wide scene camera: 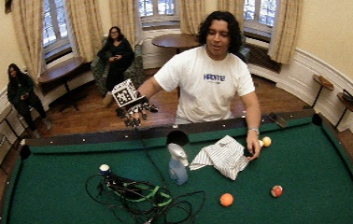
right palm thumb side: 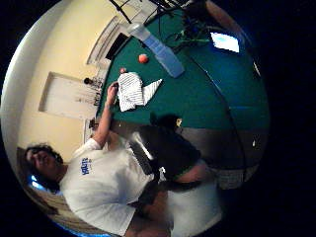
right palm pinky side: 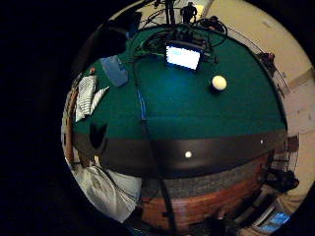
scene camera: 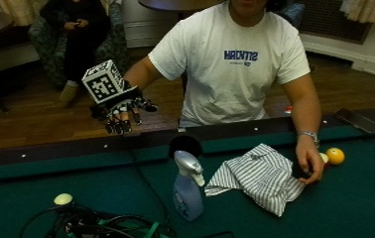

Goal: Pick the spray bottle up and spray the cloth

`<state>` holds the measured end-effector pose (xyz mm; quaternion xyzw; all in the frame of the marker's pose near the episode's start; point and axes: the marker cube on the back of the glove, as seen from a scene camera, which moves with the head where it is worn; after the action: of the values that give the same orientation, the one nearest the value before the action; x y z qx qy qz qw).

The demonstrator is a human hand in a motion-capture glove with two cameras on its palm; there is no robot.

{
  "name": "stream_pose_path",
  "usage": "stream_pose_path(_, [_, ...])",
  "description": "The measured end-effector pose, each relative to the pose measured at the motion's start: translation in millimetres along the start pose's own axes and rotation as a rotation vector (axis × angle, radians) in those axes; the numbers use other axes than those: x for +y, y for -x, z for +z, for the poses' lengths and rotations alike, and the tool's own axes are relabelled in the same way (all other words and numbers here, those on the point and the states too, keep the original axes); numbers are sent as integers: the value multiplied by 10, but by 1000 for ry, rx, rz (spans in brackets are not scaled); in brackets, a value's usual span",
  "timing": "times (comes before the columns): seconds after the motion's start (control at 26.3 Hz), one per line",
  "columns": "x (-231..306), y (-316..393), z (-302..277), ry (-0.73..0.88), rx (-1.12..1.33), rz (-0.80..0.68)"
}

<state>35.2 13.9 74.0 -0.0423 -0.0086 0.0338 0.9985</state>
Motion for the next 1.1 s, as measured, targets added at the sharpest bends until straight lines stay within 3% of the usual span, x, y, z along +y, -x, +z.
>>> stream_pose_path(0.27, [-96,-59,263,-2,-85,10])
stream_pose_path(0.49, [-334,18,368,-5,-304,-3])
stream_pose_path(1.1, [-1643,645,1026,74,-739,-7])
